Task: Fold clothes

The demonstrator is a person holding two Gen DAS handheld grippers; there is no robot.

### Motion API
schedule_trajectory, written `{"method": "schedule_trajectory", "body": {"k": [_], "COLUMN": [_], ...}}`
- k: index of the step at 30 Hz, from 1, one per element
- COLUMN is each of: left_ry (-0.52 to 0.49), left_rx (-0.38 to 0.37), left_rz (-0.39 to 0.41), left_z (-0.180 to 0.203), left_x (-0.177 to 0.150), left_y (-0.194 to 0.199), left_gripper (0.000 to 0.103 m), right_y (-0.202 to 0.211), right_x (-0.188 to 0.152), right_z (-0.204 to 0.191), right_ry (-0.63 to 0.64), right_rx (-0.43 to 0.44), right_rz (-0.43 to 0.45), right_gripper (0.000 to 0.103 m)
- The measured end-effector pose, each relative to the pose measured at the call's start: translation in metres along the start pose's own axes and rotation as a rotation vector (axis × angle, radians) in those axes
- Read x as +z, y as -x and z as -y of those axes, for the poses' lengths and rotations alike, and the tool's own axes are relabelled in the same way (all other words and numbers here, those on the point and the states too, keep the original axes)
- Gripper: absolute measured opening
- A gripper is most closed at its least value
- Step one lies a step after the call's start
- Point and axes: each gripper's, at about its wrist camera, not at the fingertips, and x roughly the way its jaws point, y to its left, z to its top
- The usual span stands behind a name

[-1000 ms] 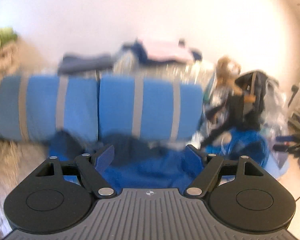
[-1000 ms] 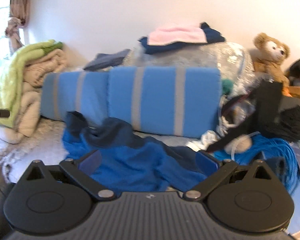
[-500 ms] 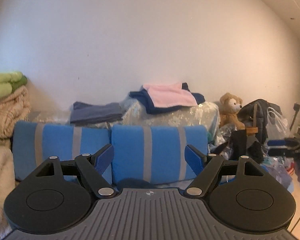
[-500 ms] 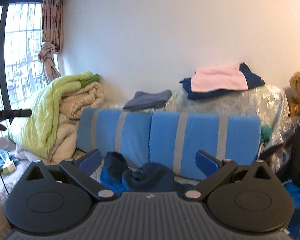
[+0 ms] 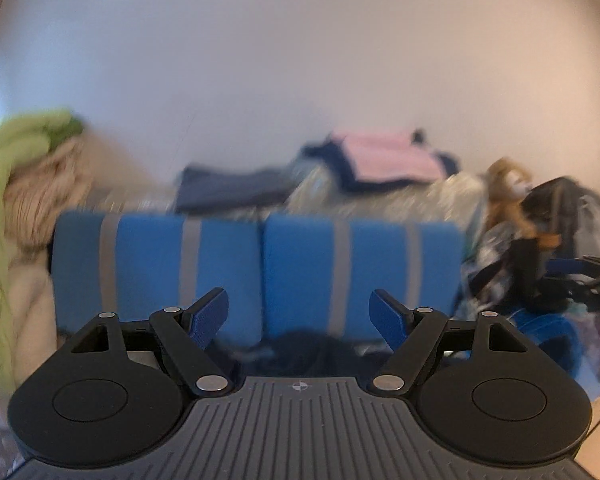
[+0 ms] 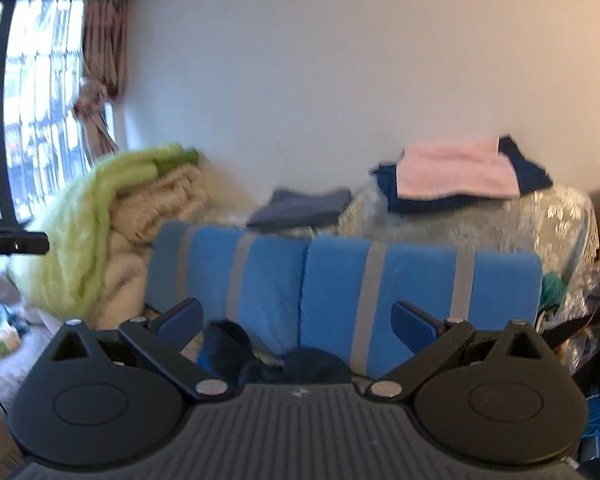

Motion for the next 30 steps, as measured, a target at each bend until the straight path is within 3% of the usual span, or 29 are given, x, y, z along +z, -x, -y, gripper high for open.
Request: {"method": "schedule_trajectory", "body": {"k": [6, 11, 21, 26, 30], "left_ry": [0.029, 0.018, 0.223, 0.244, 0.325], "left_rx": [0.140, 0.200, 0.136, 0.142, 0.111], "left_rz": [-0.052, -0.106, -0.188, -0.229, -0.267], "left_z": [-0.035, -0.068, -0.140, -0.149, -0.159], "left_x": [-0.041, -0.073, -0.136, -0.161, -0.175], "left_y": [-0.067, -0.116, -0.198, -0.230, -0.246], "left_gripper": [0.075, 0.075, 0.075, 0.075, 0.075], "right_y": [-0.073, -0.112, -0.177, -0.204, -0.222], "right_x": [-0.050, -0.095, -0.183, -0.217, -0.236], "right_z": [0.000, -0.006, -0.004, -0.014, -0.020], "right_ry": [-0.036, -0.012, -0.070, -0.047, -0.057], "right_rx": [-0.003, -0.031, -0.009, 0.000, 0.025], "right_rz": [-0.115, -0.170, -0.294, -0.345, -0.369], "right_gripper": [0.103, 0.103, 0.103, 0.103, 0.103]}}
